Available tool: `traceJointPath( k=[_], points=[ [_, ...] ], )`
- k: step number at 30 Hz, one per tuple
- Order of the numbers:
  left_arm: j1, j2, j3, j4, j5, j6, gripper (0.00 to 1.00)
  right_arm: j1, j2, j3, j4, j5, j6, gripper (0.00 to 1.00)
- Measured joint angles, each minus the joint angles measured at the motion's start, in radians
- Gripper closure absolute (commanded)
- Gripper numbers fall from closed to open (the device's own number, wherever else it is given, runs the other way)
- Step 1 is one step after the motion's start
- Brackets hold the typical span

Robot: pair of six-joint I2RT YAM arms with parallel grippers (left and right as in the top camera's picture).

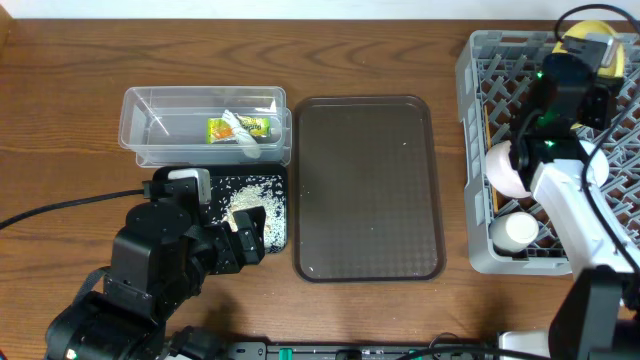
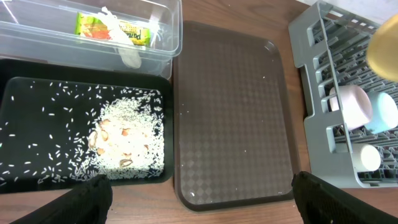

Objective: Sort waste into correct bins and load items into the dishwasher rack
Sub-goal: 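Set the yellow plate upright in the rack and open the right gripper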

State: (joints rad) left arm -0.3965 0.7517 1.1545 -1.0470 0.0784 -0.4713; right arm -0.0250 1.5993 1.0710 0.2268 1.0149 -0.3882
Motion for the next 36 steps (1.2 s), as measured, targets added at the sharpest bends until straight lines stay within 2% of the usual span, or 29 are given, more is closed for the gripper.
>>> traceJointPath(
  k=[8, 9, 10, 11, 12, 13, 15, 20, 26, 31, 34, 36],
  points=[
    [0.0, 0.0, 0.0, 0.0, 0.0, 0.0, 0.06, -0.008, 0.091, 0.0, 0.003, 0.007, -0.061, 0.99],
    [0.0, 0.0, 0.0, 0.0, 0.0, 0.0, 0.06, -0.014, 0.096, 0.0, 0.003, 0.007, -0.065, 0.94],
    [0.0, 0.0, 0.0, 0.0, 0.0, 0.0, 0.06, -0.019, 0.096, 0.0, 0.002, 0.007, -0.064, 0.77],
    [0.0, 0.0, 0.0, 0.0, 0.0, 0.0, 0.06, -0.023, 0.097, 0.0, 0.008, 0.008, -0.066, 0.48],
    [0.0, 0.0, 0.0, 0.0, 0.0, 0.0, 0.06, -0.026, 0.096, 0.0, 0.018, 0.011, -0.067, 0.24],
    [0.0, 0.0, 0.0, 0.0, 0.0, 0.0, 0.06, -0.028, 0.096, 0.0, 0.03, 0.016, -0.07, 0.14],
    [0.0, 0.0, 0.0, 0.0, 0.0, 0.0, 0.06, -0.028, 0.096, 0.0, 0.05, 0.029, -0.072, 0.01],
    [0.0, 0.0, 0.0, 0.0, 0.0, 0.0, 0.06, -0.01, 0.094, 0.001, 0.049, 0.061, -0.071, 0.01],
    [0.0, 0.0, 0.0, 0.0, 0.0, 0.0, 0.06, 0.059, 0.016, 0.0, -0.108, 0.002, 0.006, 0.01],
    [0.0, 0.0, 0.0, 0.0, 0.0, 0.0, 0.06, 0.108, -0.18, 0.002, -0.344, -0.174, 0.148, 0.01],
    [0.0, 0.0, 0.0, 0.0, 0.0, 0.0, 0.06, 0.151, -0.332, 0.009, -0.534, -0.362, 0.276, 0.05],
    [0.0, 0.0, 0.0, 0.0, 0.0, 0.0, 0.06, 0.19, -0.417, 0.013, -0.648, -0.514, 0.357, 0.04]
  ],
)
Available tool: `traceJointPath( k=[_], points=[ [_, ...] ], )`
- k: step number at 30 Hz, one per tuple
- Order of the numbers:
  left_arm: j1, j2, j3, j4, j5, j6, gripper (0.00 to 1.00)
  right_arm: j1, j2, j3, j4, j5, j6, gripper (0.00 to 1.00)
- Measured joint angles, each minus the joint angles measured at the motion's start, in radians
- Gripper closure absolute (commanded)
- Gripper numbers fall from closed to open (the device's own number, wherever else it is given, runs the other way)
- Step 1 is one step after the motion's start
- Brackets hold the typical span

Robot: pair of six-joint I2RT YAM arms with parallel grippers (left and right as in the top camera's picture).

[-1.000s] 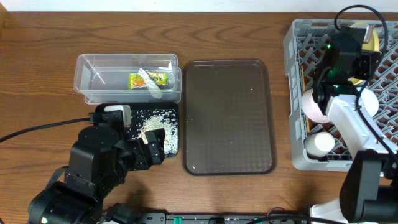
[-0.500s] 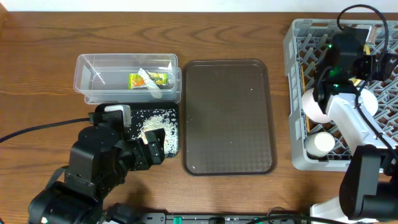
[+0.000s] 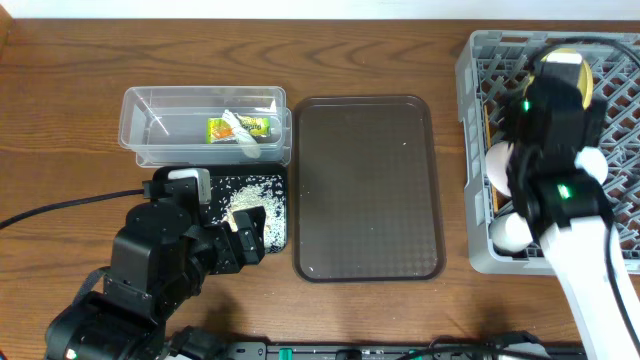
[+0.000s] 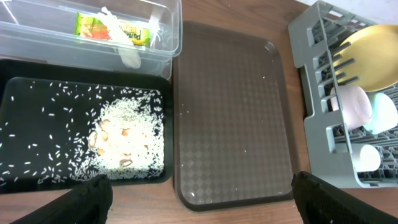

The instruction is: Sort waste into correct bins and load items into the dishwasher rack

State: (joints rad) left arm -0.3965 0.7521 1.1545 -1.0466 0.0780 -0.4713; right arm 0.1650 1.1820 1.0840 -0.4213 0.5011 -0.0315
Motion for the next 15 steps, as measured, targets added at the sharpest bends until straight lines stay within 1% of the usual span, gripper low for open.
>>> traceJointPath(
  k=[1, 3, 6, 10, 15],
  points=[
    [0.0, 0.0, 0.0, 0.0, 0.0, 0.0, 0.06, 0.021, -0.035, 0.0, -0.045, -0.074, 0.034, 0.01],
    [0.0, 0.0, 0.0, 0.0, 0.0, 0.0, 0.06, 0.076, -0.101, 0.002, -0.134, -0.256, 0.089, 0.01],
    [0.0, 0.0, 0.0, 0.0, 0.0, 0.0, 0.06, 0.145, -0.167, 0.001, -0.227, -0.426, 0.127, 0.01],
    [0.0, 0.0, 0.0, 0.0, 0.0, 0.0, 0.06, 0.211, -0.269, 0.001, -0.299, -0.542, 0.146, 0.01],
    [0.0, 0.0, 0.0, 0.0, 0.0, 0.0, 0.06, 0.221, -0.406, 0.002, -0.33, -0.596, 0.158, 0.01]
  ],
)
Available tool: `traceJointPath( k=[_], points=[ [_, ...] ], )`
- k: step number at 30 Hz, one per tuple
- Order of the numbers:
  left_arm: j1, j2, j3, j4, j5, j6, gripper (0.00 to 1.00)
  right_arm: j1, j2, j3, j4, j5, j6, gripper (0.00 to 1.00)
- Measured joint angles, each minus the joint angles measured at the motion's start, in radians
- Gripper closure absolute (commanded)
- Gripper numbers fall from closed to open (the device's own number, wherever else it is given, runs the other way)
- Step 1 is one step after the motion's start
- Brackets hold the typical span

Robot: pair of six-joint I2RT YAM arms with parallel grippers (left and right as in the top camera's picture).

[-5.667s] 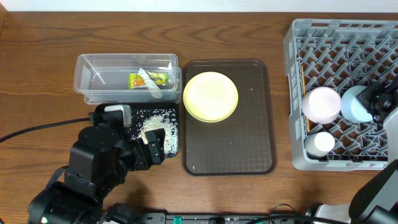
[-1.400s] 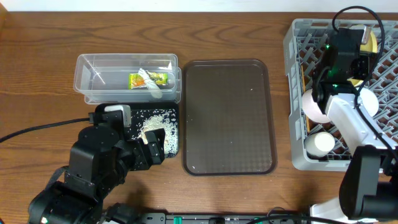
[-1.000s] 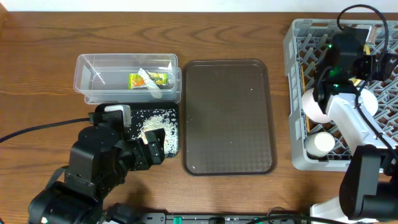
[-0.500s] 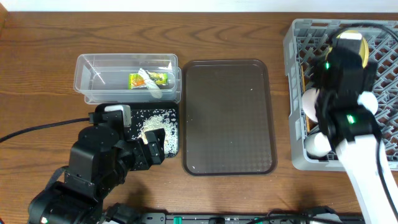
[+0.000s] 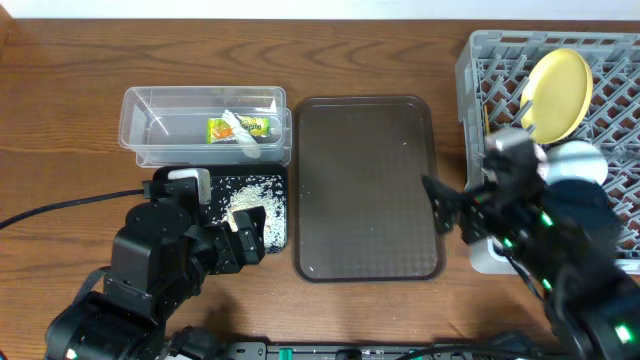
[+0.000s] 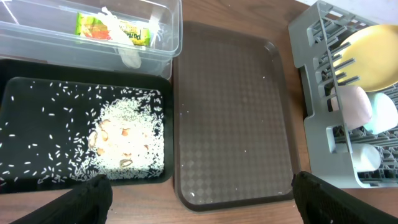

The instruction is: Sort waste into correct bins and load items into the dishwasher rack

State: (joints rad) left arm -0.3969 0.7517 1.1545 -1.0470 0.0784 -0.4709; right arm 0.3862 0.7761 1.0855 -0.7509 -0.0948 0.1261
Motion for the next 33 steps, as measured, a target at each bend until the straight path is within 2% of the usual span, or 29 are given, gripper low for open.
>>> traceJointPath(
  k=[9, 24, 28, 33],
  points=[
    [0.0, 0.0, 0.0, 0.0, 0.0, 0.0, 0.06, 0.0, -0.112, 0.001, -0.133, -0.047, -0.008, 0.01],
    [0.0, 0.0, 0.0, 0.0, 0.0, 0.0, 0.06, -0.002, -0.111, 0.0, -0.14, -0.014, -0.194, 0.01],
    [0.0, 0.0, 0.0, 0.0, 0.0, 0.0, 0.06, -0.056, -0.143, -0.049, -0.067, -0.006, -0.206, 0.01],
    [0.0, 0.0, 0.0, 0.0, 0.0, 0.0, 0.06, -0.145, -0.264, -0.257, 0.118, -0.01, -0.213, 0.01]
  ],
)
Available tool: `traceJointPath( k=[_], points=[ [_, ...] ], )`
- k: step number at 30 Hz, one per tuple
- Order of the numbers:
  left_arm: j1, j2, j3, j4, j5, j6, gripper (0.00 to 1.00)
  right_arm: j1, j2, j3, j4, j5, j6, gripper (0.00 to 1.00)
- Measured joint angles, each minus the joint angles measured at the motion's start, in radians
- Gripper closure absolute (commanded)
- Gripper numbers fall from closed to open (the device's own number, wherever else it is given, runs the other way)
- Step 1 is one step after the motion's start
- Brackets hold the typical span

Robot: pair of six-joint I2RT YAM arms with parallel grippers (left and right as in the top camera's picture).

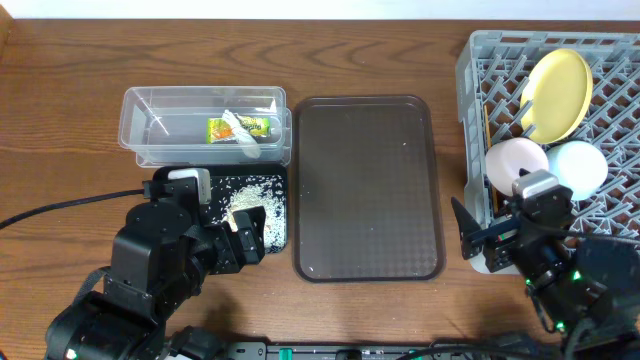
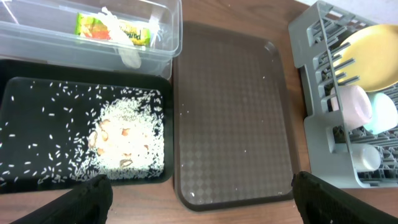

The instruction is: Sort waste into correct bins and load items into the dishwasher rack

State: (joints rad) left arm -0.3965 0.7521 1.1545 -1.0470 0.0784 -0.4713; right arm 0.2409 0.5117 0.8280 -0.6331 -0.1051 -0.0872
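The grey dishwasher rack (image 1: pixel 476 150) stands at the right. In it a yellow plate (image 1: pixel 556 92) stands on edge, with a white bowl (image 1: pixel 514 161) and a pale blue bowl (image 1: pixel 581 164) in front of it. A white cup (image 2: pixel 367 158) sits lower in the rack. My right gripper (image 1: pixel 472 240) hangs open and empty at the rack's near left corner. My left gripper (image 2: pixel 199 199) is wide open and empty, over the near edge of the black bin (image 1: pixel 275 240). The brown tray (image 1: pixel 368 190) is bare.
A clear bin (image 1: pixel 140 128) at the back left holds a green-yellow wrapper (image 1: pixel 241 127) and a white plastic piece. The black bin (image 2: pixel 25 99) in front of it holds scattered rice and food scraps (image 2: pixel 127 140). A black cable (image 1: pixel 60 205) runs left.
My right arm has moved from beside the tray's right edge to the front right corner, so both bowls now show. The left arm and all objects are unchanged.
My right gripper was over the far end of the rack with the yellow plate. Then the plate stood in the rack with the arm above it. The arm then was off the rack beside the tray, plate left standing, and is now nearer the front.
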Motion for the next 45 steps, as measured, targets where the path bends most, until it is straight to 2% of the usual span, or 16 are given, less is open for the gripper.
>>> traceJointPath(
  k=[10, 17, 21, 28, 45],
  points=[
    [0.0, 0.0, 0.0, 0.0, 0.0, 0.0, 0.06, -0.068, -0.292, -0.442, 0.206, -0.083, -0.002, 0.01],
    [0.0, 0.0, 0.0, 0.0, 0.0, 0.0, 0.06, -0.069, -0.468, -0.652, 0.305, -0.085, -0.002, 0.01],
    [0.0, 0.0, 0.0, 0.0, 0.0, 0.0, 0.06, -0.076, -0.495, -0.743, 0.417, -0.085, -0.002, 0.01],
    [0.0, 0.0, 0.0, 0.0, 0.0, 0.0, 0.06, -0.076, -0.499, -0.805, 0.572, -0.082, -0.002, 0.01],
    [0.0, 0.0, 0.0, 0.0, 0.0, 0.0, 0.06, -0.076, -0.499, -0.818, 0.575, -0.082, -0.002, 0.01]
  ],
)
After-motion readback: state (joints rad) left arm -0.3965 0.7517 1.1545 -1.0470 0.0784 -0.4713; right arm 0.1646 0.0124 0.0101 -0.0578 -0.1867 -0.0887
